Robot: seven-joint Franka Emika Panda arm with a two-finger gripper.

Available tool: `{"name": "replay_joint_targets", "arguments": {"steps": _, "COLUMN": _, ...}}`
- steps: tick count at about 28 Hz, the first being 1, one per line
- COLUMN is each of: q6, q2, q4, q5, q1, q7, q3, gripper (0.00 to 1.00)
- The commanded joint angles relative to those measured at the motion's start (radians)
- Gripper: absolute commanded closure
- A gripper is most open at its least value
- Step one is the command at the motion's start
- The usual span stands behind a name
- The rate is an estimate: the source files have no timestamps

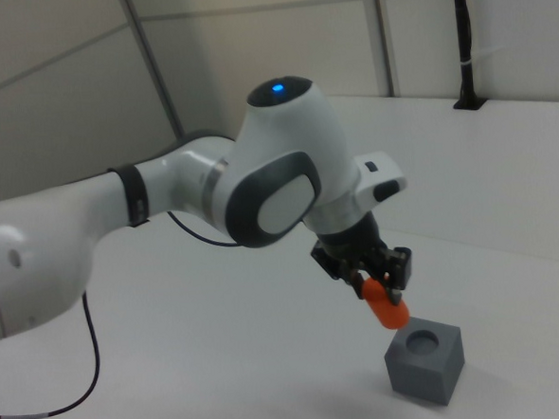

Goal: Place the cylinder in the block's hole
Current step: 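Carry the cylinder over the grey cube's hole and lower it in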

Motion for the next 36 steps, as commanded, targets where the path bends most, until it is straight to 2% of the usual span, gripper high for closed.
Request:
{"name": "replay_joint_targets", "arguments": {"steps": 1, "q6": 0.063, "q2": 0.081, "q4": 0.042, "q5": 0.017, "q1": 0.006, "q7": 0.018, "q3": -0.001, "gripper": 0.92}}
{"name": "replay_joint_targets", "arguments": {"steps": 8, "q6": 0.12, "q2": 0.109, "q4": 0.04, "q5": 0.019, "q1": -0.002, "q7": 0.026, "q3": -0.006, "gripper": 0.91}}
{"name": "replay_joint_targets", "arguments": {"steps": 27, "q6": 0.123, "q2": 0.137, "q4": 0.017, "q5": 0.004, "q1": -0.013, "q7": 0.018, "q3": -0.008, "gripper": 0.9}}
{"name": "replay_joint_targets", "arguments": {"steps": 36, "q6": 0.115, "q2": 0.137, "q4": 0.002, "q5": -0.021, "q1": -0.013, "q7": 0.016, "q3": -0.008, "gripper": 0.88}}
